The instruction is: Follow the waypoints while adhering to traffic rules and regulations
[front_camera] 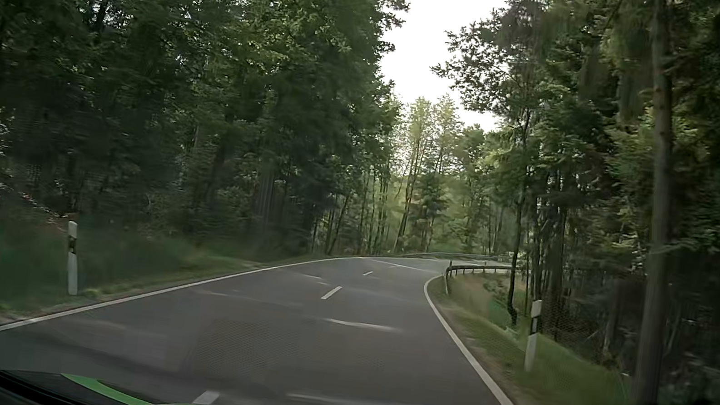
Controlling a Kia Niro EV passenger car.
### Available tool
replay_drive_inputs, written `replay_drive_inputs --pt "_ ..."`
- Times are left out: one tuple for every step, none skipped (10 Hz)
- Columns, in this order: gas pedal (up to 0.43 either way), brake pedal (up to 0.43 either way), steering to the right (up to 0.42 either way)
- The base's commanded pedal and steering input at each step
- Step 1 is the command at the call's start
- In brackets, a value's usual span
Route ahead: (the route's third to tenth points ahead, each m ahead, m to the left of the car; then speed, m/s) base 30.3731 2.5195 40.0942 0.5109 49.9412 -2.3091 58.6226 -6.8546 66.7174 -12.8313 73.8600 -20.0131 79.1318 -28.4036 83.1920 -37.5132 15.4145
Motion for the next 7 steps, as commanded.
replay_drive_inputs --pt "0.0 0.0 0.006" --pt "0.0 0.0 0.008" --pt "0.0 0.0 0.01" --pt "0.0 0.0 0.011" --pt "0.0 0.0 0.014" --pt "0.0 0.0 0.016" --pt "0.0 0.006 0.018"
